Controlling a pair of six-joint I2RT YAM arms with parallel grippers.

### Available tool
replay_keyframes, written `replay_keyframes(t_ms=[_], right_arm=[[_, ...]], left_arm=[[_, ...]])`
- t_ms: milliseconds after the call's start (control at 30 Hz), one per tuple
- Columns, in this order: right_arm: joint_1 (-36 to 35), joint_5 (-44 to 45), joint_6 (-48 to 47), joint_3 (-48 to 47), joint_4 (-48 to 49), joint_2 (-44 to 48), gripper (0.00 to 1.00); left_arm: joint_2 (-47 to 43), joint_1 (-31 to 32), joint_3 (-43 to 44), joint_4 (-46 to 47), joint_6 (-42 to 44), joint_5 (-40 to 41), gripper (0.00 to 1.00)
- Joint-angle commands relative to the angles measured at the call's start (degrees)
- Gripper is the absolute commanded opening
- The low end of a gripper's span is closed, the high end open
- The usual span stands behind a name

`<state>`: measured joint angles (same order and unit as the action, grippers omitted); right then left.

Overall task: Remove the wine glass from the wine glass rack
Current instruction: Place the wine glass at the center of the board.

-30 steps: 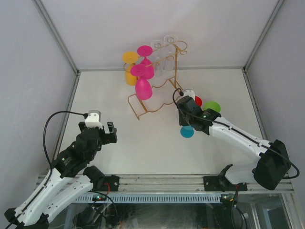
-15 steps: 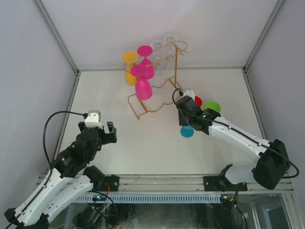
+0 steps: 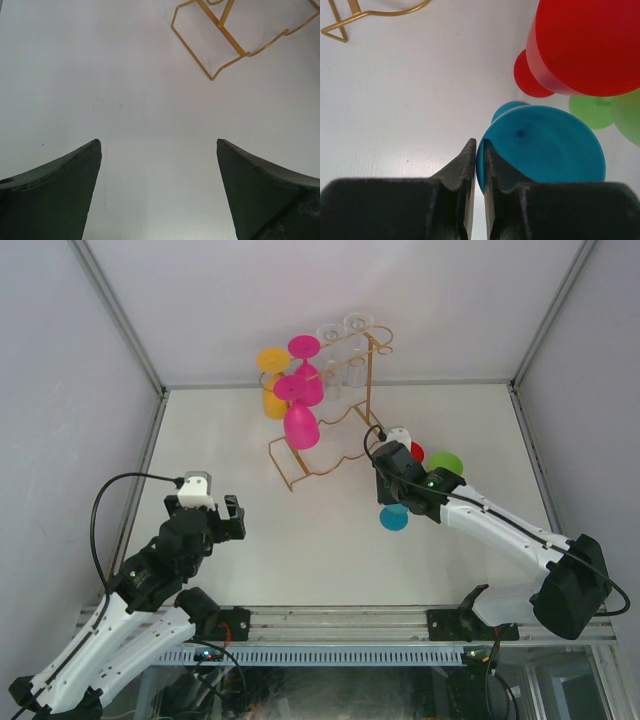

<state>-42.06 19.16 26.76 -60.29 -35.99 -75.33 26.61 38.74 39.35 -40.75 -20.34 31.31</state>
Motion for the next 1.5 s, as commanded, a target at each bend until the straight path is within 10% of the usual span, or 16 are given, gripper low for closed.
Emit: replay_keyframes(t_ms=[0, 1033, 1467], right_arm=[[-0.12, 0.62, -0.83, -1.22, 1.7, 2.81, 0.08], [-0.04, 1.68, -3.38, -2.36, 3.35, 0.27, 0.0], [-0.04, 0.96, -3.73, -4.0, 1.97, 0.55, 0.17]], left_arm=[[0.15, -0.33, 0.72, 1.9, 0.83, 0.51, 1.0], [0.36, -0.33, 0.76, 1.89, 0.83, 0.26, 1.0], [0.54, -0.33, 0.81, 1.9, 0.83, 0.68, 1.0]])
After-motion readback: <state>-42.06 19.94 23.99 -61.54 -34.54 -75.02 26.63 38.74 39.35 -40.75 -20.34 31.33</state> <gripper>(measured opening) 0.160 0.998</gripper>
